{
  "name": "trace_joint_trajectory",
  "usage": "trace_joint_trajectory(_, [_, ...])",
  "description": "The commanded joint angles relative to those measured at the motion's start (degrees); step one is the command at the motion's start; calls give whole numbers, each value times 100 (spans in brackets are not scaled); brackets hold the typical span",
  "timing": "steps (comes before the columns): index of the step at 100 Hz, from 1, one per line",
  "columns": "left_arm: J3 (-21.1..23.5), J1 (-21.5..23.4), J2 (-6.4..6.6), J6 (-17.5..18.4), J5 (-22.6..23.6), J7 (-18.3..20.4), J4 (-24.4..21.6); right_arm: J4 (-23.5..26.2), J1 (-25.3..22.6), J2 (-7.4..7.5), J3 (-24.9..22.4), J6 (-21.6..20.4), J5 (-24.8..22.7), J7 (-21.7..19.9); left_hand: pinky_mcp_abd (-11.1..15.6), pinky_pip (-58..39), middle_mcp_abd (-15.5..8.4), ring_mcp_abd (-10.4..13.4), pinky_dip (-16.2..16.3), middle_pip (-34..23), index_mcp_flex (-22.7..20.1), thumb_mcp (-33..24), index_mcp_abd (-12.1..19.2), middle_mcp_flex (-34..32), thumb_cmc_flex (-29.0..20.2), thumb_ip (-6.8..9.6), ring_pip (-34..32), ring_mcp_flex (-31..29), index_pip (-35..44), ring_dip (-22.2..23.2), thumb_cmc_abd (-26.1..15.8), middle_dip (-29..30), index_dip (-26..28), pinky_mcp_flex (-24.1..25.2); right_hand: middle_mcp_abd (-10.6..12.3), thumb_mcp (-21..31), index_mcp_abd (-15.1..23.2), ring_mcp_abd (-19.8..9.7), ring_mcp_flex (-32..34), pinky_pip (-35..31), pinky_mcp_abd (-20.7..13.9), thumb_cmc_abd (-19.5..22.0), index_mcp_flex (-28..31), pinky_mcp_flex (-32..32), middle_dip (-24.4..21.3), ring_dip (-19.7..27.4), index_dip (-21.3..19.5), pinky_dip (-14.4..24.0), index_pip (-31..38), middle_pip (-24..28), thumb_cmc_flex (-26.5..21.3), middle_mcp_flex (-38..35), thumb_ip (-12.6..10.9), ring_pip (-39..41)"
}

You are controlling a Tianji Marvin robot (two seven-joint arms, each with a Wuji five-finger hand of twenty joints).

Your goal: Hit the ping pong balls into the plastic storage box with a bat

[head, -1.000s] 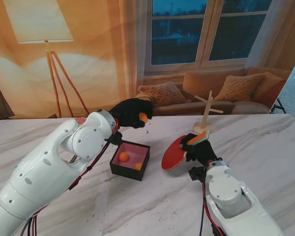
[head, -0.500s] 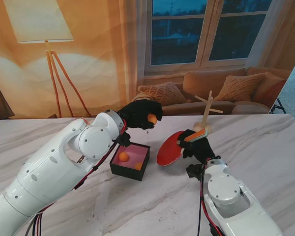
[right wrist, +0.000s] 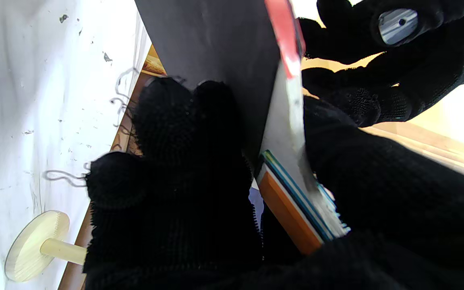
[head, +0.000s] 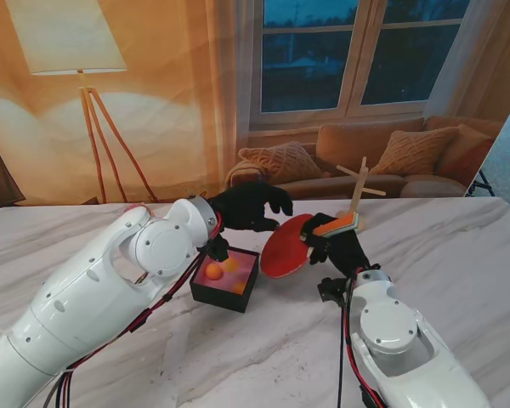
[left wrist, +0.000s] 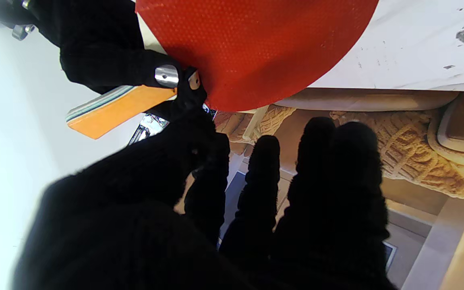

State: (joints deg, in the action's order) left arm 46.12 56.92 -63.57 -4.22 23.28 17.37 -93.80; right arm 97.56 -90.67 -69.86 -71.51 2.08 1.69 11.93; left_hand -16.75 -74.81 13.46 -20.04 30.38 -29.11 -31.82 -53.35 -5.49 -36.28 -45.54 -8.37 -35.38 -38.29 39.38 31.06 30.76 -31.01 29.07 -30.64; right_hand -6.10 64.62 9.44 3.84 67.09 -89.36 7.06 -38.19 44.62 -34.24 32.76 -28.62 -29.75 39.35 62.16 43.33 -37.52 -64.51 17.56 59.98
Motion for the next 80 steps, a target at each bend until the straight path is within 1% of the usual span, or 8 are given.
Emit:
trace_joint_trajectory(1, [32, 27, 7, -49, -42, 95, -9, -35, 26, -19, 29, 15, 14, -80, 64, 93, -15, -415, 96, 125, -125, 126, -64, -28, 93, 142, 4, 251, -88, -53, -87, 152, -48, 179, 413, 190, 113, -343, -207, 52, -245, 235, 296, 47, 83, -75, -88, 56, 118, 90, -301, -155, -130, -190])
trace_joint_trajectory(24, [222, 176, 56, -68, 221, 83, -45, -226, 57, -9, 6, 117, -179, -86, 0, 197, -64, -428, 195, 181, -102, 198, -52, 83, 90, 187, -80, 469, -173, 78, -168, 212, -2, 602, 404, 182, 94, -326, -205, 52, -243, 243, 297, 48, 90, -80, -89, 56, 117, 90, -308, -154, -128, -186])
trace_joint_trajectory(42, [486, 406, 176, -25, 560, 310, -213, -276, 16, 5, -66, 113, -257, -96, -10, 275, -149, -350, 370, 218, -65, 340, 14, 136, 181, 213, -102, 758, -235, 279, -263, 198, 53, 1195, 404, 177, 79, -326, -209, 53, -238, 247, 293, 54, 93, -82, -91, 57, 117, 93, -312, -155, -129, -185])
trace_joint_trajectory(51, [639, 554, 226, -21, 705, 406, -288, -295, 3, 11, -95, 110, -290, -102, -15, 486, -172, -254, 380, 208, -63, 489, 33, 159, 183, 184, -20, 925, -244, 341, -304, 145, 85, 1534, 396, 174, 75, -329, -208, 53, -238, 248, 286, 54, 93, -83, -89, 57, 113, 92, -313, -151, -129, -183])
trace_joint_trajectory(53, [672, 588, 235, -29, 729, 424, -304, -299, 1, 13, -101, 111, -297, -105, -20, 544, -103, -229, 377, 188, -73, 513, 28, 154, 182, 179, -10, 956, -239, 359, -296, 120, 96, 1620, 395, 175, 73, -329, -208, 53, -238, 249, 284, 54, 92, -83, -89, 57, 113, 90, -314, -147, -130, -183])
trace_joint_trajectory(57, [739, 659, 254, -67, 766, 471, -345, -307, -1, 17, -113, 115, -310, -115, -47, 669, -97, -194, 380, 110, -92, 553, 22, 171, 174, 153, -12, 1008, -227, 435, -279, 6, 136, 1783, 396, 174, 72, -329, -208, 53, -238, 254, 283, 56, 93, -83, -89, 57, 113, 91, -316, -147, -130, -183])
trace_joint_trajectory(68, [926, 863, 294, -175, 872, 552, -438, -307, -13, 33, -144, 156, -340, -171, -69, 813, -86, -153, 361, 123, -108, 666, 3, 274, 164, 111, 47, 1134, -231, 484, -295, -71, 170, 2020, 393, 165, 61, -326, -219, 55, -238, 258, 277, 62, 92, -82, -86, 58, 109, 88, -321, -138, -130, -187])
trace_joint_trajectory(80, [1140, 1090, 327, -261, 967, 606, -528, -277, -43, 50, -176, 226, -366, -232, -125, 1102, -74, -188, 283, 322, -86, 842, -26, 497, 245, 173, 283, 1383, -347, 489, -429, -75, 175, 2331, 379, 157, 47, -318, -233, 59, -236, 270, 265, 76, 90, -81, -82, 58, 104, 82, -332, -125, -133, -192])
